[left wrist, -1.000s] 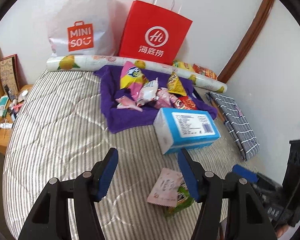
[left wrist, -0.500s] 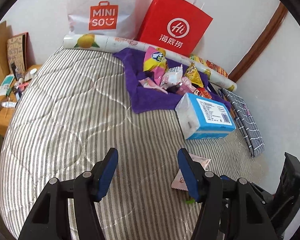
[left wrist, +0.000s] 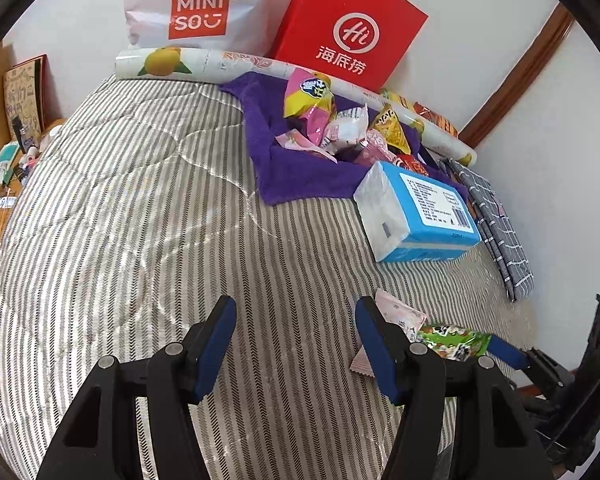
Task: Organize snacks
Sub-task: 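Move the right tool to the green snack bag on the bed and grasp it, then grasp the pink-white pastry packet with the left tool while the right tool holds the green bag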
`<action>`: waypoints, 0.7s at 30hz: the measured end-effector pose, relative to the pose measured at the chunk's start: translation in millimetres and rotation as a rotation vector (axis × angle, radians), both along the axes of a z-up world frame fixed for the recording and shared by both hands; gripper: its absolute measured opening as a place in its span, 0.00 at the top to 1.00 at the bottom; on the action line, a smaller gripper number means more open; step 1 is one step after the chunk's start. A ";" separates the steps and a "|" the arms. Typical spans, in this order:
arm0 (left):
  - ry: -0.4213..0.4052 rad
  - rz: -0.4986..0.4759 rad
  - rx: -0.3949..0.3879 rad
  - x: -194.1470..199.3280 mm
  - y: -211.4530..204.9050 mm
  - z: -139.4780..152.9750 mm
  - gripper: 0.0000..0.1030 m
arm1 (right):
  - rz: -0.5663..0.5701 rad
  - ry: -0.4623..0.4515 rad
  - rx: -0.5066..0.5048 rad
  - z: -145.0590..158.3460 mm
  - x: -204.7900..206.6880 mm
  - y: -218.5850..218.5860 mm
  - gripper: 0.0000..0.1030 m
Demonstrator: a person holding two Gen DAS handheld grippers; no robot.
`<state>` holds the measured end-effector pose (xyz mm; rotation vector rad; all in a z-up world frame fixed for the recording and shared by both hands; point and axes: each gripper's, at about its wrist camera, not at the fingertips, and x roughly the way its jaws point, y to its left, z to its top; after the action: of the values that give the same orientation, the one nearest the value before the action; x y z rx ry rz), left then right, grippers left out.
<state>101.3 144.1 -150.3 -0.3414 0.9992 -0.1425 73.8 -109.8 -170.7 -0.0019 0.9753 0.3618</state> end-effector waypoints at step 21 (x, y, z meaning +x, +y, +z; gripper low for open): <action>0.000 -0.078 0.024 1.8 -22.3 -10.7 0.42 | 0.013 0.011 0.022 -37.0 5.3 11.3 0.42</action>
<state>103.1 121.8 -161.1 -0.2807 1.0136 -0.2015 79.1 -98.5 -207.6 0.0132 0.9829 0.3850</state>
